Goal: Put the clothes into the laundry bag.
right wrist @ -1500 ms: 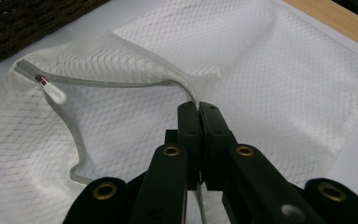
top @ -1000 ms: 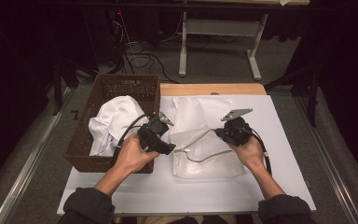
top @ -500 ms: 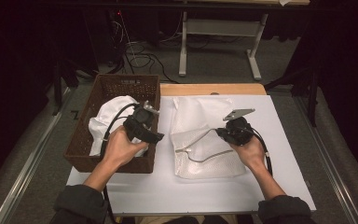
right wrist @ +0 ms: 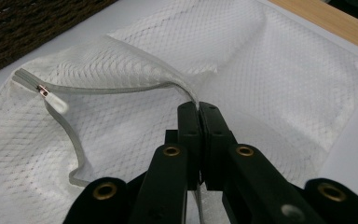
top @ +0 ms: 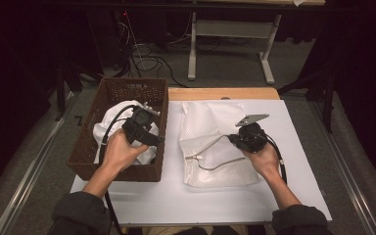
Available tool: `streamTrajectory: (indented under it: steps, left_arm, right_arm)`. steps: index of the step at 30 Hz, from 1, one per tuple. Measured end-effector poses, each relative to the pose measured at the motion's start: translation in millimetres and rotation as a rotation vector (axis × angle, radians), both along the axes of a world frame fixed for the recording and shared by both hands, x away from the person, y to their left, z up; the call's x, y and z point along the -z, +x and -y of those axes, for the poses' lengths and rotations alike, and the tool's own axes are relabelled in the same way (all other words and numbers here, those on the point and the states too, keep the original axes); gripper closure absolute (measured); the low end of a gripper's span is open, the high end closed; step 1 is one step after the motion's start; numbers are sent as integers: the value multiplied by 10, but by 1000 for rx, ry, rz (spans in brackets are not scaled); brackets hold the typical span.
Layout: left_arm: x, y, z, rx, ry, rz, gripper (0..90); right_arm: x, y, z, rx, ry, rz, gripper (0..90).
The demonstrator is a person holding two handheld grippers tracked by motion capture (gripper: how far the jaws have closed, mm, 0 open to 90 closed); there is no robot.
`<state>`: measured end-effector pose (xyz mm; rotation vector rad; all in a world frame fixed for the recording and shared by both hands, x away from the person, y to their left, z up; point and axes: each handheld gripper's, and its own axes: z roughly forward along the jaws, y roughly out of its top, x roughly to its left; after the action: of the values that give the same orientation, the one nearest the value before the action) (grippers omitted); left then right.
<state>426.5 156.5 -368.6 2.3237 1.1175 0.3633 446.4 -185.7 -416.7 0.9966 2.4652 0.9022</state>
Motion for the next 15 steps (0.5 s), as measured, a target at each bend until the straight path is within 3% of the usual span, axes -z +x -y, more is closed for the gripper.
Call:
streamTrajectory:
  steps: [7,15]
  left_arm:
    - [23,57,-120,-52,-9,-28,382]
    - [85,157,-258,-128,15,-54,365]
  right_arm:
    - [11,-1,7,-7,-8,-1,895]
    - [17,11,16,1,-6,-12,895]
